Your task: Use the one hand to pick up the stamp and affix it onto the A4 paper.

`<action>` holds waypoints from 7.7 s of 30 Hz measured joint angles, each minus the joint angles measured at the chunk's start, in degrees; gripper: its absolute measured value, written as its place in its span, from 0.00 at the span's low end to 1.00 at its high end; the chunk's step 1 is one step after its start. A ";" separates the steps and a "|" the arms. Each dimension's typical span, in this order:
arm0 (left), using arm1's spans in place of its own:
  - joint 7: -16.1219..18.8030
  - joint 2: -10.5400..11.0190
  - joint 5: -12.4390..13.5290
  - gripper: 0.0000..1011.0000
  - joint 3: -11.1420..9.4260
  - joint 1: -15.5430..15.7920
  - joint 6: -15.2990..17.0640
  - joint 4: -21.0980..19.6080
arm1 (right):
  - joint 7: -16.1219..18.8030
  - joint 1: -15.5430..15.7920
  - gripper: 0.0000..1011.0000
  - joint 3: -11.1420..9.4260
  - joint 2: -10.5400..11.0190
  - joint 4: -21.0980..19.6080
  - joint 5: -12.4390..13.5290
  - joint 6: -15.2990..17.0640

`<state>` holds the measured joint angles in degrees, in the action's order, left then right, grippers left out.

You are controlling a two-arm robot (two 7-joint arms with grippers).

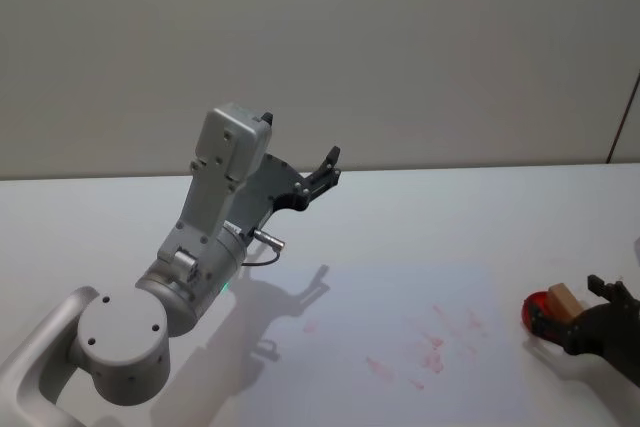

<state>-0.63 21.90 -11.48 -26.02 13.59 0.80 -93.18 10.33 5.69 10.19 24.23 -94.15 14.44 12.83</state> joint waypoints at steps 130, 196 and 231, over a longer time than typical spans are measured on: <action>0.00 0.00 0.00 0.99 0.00 0.00 0.00 0.00 | -0.07 -11.32 0.22 6.19 -13.06 13.35 -8.97 -3.69; 0.00 0.00 0.00 0.99 0.00 0.00 0.00 0.00 | -1.94 -10.21 0.22 4.84 -13.02 8.34 -4.12 -3.83; 0.00 0.00 0.00 0.99 0.00 0.00 0.00 0.00 | 0.05 0.11 0.22 -1.26 -2.47 -3.03 1.98 -3.56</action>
<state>-0.63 21.89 -11.48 -26.02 13.59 0.79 -93.18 10.38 5.80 8.93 21.76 -97.18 16.41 9.27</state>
